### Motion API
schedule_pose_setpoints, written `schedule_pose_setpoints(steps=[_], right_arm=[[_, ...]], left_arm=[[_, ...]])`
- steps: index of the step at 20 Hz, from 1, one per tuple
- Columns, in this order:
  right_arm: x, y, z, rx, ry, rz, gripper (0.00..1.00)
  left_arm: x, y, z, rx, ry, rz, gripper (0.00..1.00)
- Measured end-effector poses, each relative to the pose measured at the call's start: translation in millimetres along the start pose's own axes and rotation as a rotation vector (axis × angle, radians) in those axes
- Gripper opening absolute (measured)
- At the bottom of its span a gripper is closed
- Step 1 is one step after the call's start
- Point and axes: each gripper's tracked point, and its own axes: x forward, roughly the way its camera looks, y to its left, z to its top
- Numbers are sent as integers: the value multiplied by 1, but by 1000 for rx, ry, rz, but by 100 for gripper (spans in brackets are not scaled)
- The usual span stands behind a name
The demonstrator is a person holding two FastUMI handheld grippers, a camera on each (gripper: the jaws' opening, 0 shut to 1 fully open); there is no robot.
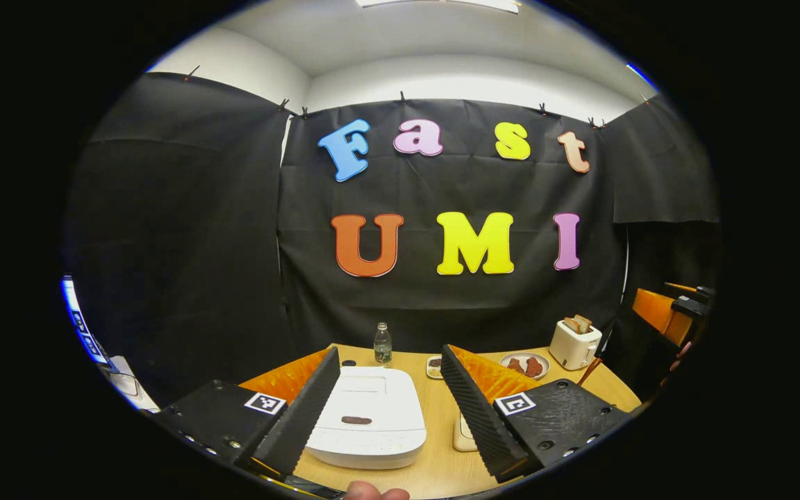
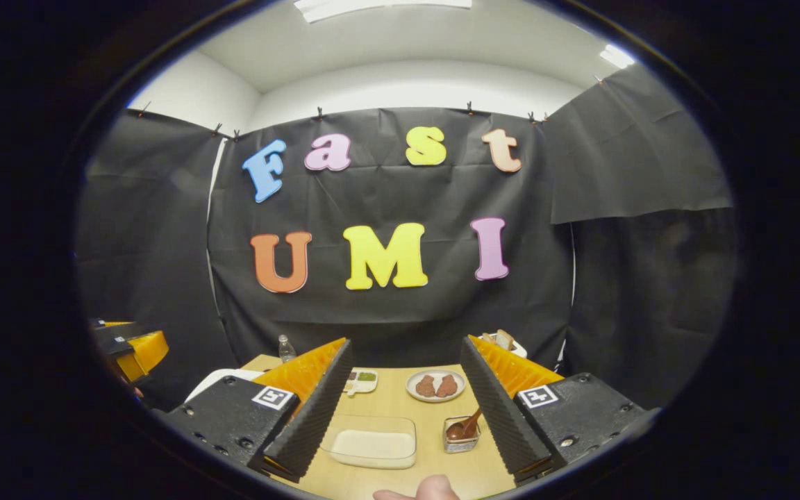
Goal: Close the left gripper, press the button to open the rice cooker; take a wooden spoon from the chopstick holder with the right hand, scoop a spoonful of rice and pour it into the rice cooker, then put the wooden spoon back into the chopstick holder.
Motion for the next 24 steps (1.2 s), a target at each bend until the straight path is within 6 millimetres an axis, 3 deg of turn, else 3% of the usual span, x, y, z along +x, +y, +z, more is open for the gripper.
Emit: schedule_pose_setpoints(steps=[4, 9, 10, 16, 17, 18, 19, 20, 22, 23, 24], right_arm=[[9, -10, -2, -1, 1, -11, 100], [27, -19, -10, -3, 23, 1, 96], [31, -21, -12, -2, 27, 5, 100], [54, -35, -36, 23, 85, 26, 100], [59, -39, -37, 26, 87, 24, 96], [61, -41, -38, 27, 89, 25, 96], [65, -43, -39, 27, 92, 28, 96], [68, -46, -40, 27, 95, 29, 100], [73, -51, -44, 23, 104, 28, 100], [75, -53, -45, 24, 107, 29, 100], [77, -55, -48, 24, 113, 28, 100]], left_arm=[[7, -2, -18, -20, 67, -14, 94], [14, 1, -65, -70, 235, -49, 94], [16, 4, -74, -79, 271, -47, 94], [35, 30, -125, -30, 465, -24, 92], [38, 33, -131, -27, 490, -22, 76], [42, 37, -137, -26, 516, -17, 79], [46, 43, -140, -23, 535, -10, 53], [51, 49, -144, -17, 552, 1, 46], [56, 56, -153, -21, 589, 14, 20], [63, 55, -154, -33, 607, -2, 0], [64, 50, -157, -47, 630, -25, 1]])
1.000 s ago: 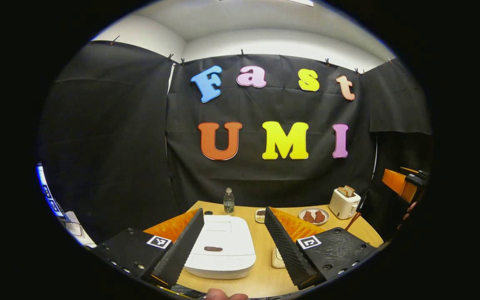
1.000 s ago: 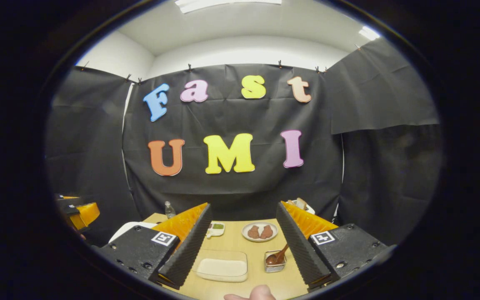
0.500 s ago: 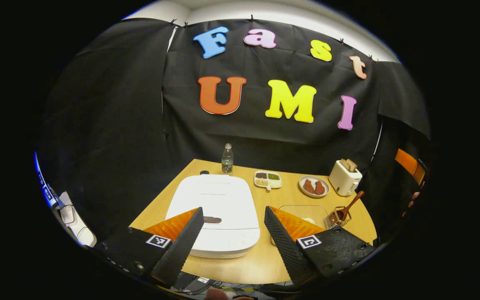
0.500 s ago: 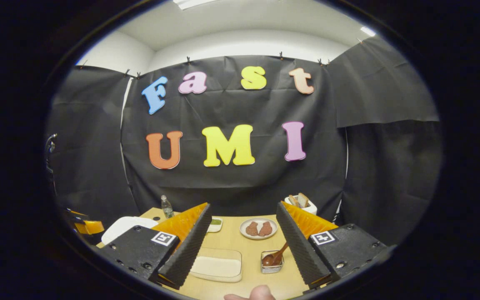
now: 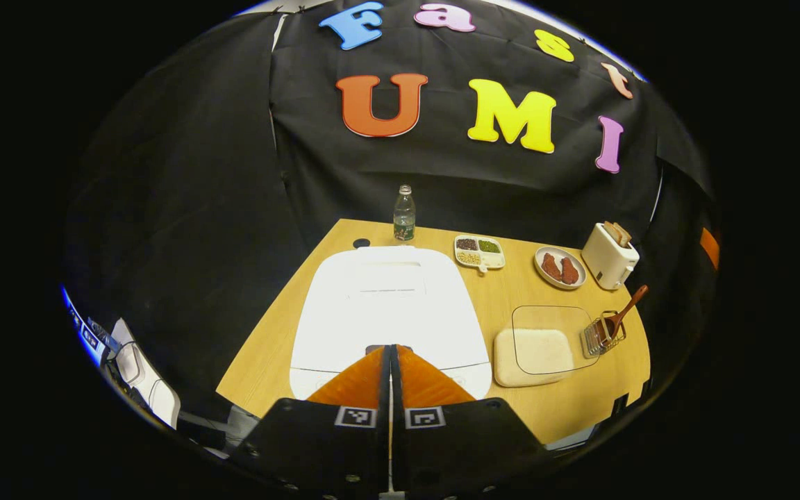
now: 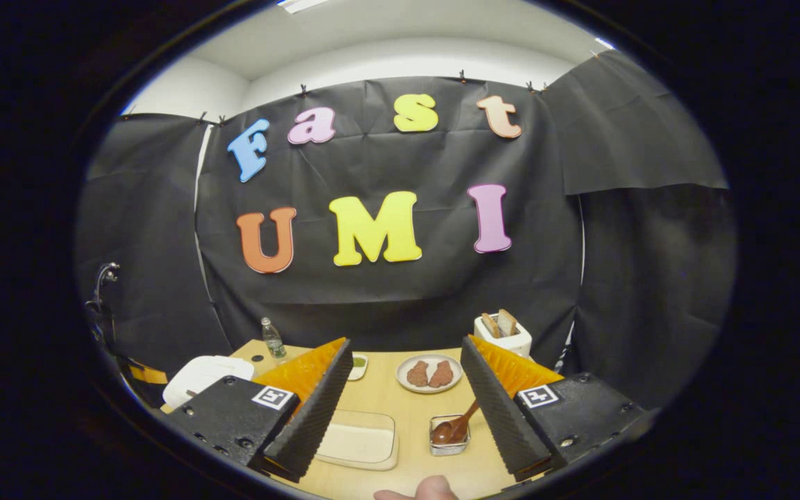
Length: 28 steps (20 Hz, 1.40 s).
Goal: Close the left gripper, press the button to open the rice cooker; take a wooden spoon from the chopstick holder with the right hand, scoop a spoonful of rice and pour it into the rice cooker, then put the wooden spoon back into the chopstick holder.
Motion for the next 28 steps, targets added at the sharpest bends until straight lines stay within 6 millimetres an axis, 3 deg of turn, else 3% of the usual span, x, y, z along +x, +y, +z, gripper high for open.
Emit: schedule_pose_setpoints(steps=[5, 6, 7, 10, 23, 28], right_arm=[[10, -12, -7, -1, 16, -13, 100], [11, -15, -9, -2, 20, -18, 100], [13, -19, -11, -2, 24, -25, 96], [18, -26, -16, -1, 42, -38, 100], [23, -9, -27, -21, 68, -17, 97], [21, -7, -22, -27, 55, -8, 97]], left_arm=[[31, 3, -6, -76, 64, -48, 0], [37, 6, -9, -97, 79, -49, 7], [47, 11, -11, -102, 90, -42, 0], [59, 22, -12, -112, 107, -15, 0], [71, 22, -33, -137, 144, -20, 0], [65, 23, -21, -132, 69, -14, 0]])
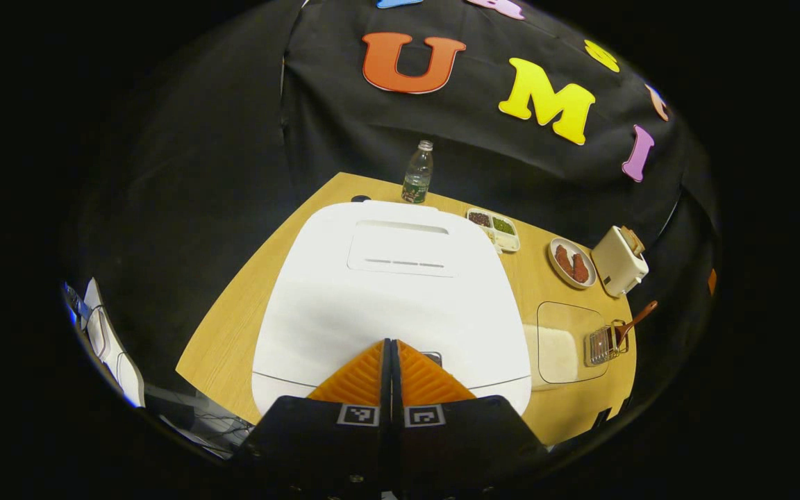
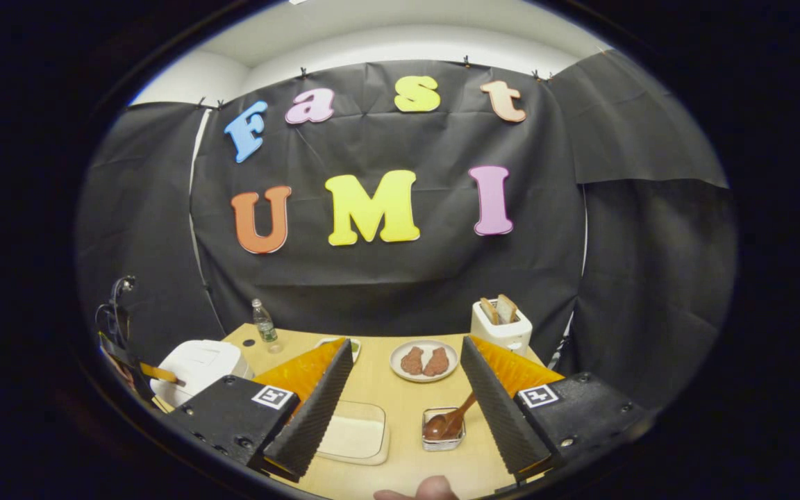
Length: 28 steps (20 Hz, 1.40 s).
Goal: Close the left gripper, press the button to open the rice cooker; take a wooden spoon from the chopstick holder with the right hand, scoop a spoonful of rice and pour it into the rice cooker, then put the wooden spoon back into the chopstick holder.
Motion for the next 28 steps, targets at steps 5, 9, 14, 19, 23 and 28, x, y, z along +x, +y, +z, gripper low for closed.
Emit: schedule_pose_setpoints(steps=[5, 9, 14, 19, 23, 28], right_arm=[[-7, -3, 13, 8, -38, -6, 100], [-15, 1, 24, 3, -67, 5, 100], [-28, -5, 33, -6, -97, -1, 97], [-37, -15, 36, 3, -105, -16, 100], [-41, -22, 30, -12, -92, -25, 100], [-40, -35, 1, -4, -24, -32, 96]], left_arm=[[-34, -7, 70, 34, -264, 0, 2], [-52, -16, 123, 112, -427, 55, 34], [-83, -31, 168, 118, -577, 53, 80], [-125, -41, 177, 123, -685, 49, 100], [-147, -46, 162, 115, -699, 47, 97], [-168, -68, 143, 138, -720, 20, 96]])
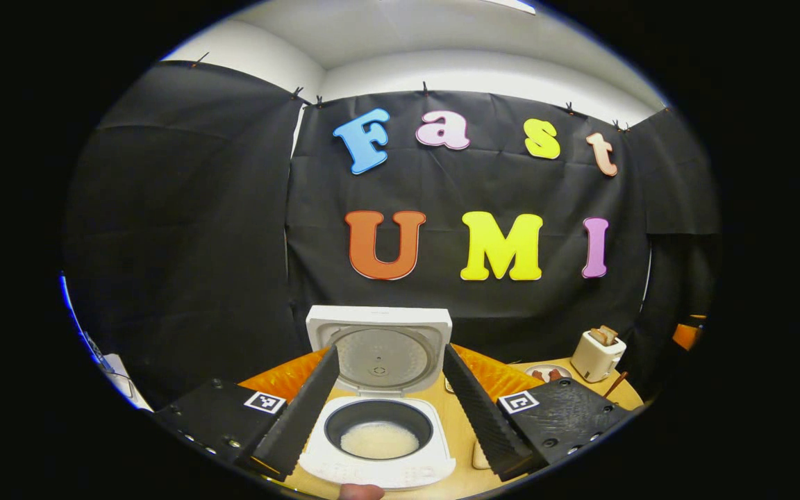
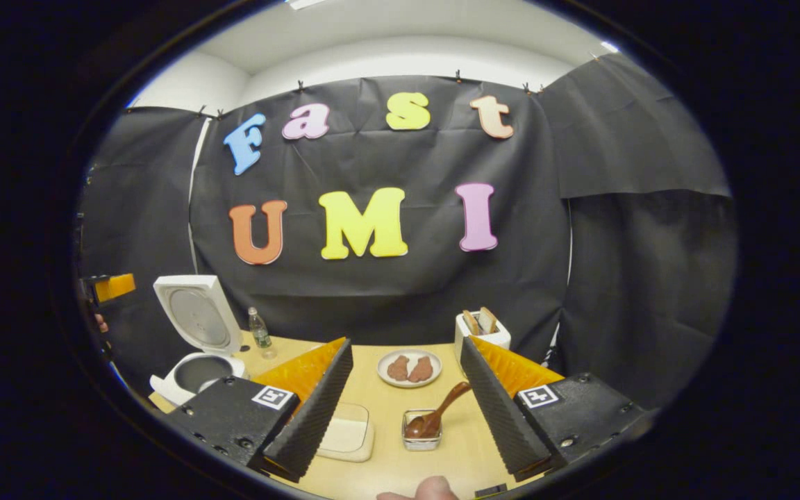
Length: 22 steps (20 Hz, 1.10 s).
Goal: Close the left gripper, press the button to open the rice cooker; take a wooden spoon from the chopstick holder with the right hand, scoop a spoonful of rice and pour it into the rice cooker, then put the wooden spoon back into the chopstick holder.
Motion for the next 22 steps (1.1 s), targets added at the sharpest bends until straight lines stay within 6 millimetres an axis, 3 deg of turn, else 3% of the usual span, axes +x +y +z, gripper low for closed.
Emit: schedule_pose_setpoints(steps=[5, 7, 9, 15, 16, 22], right_arm=[[12, -15, -38, 28, 89, 2, 100], [22, -24, -54, 31, 126, -1, 96], [36, -32, -72, 38, 161, 4, 100], [96, -53, -136, 83, 286, 60, 96], [108, -57, -148, 96, 308, 67, 100], [167, -75, -219, 241, 475, 77, 96]], left_arm=[[-7, -20, -8, 66, 9, -31, 96], [-6, -28, -7, 55, 11, -30, 96], [-3, -34, -9, 43, 18, -13, 96], [8, -56, -16, 30, 69, 29, 96], [8, -58, -16, 24, 80, 40, 96], [5, -57, -18, 28, 104, 133, 96]])
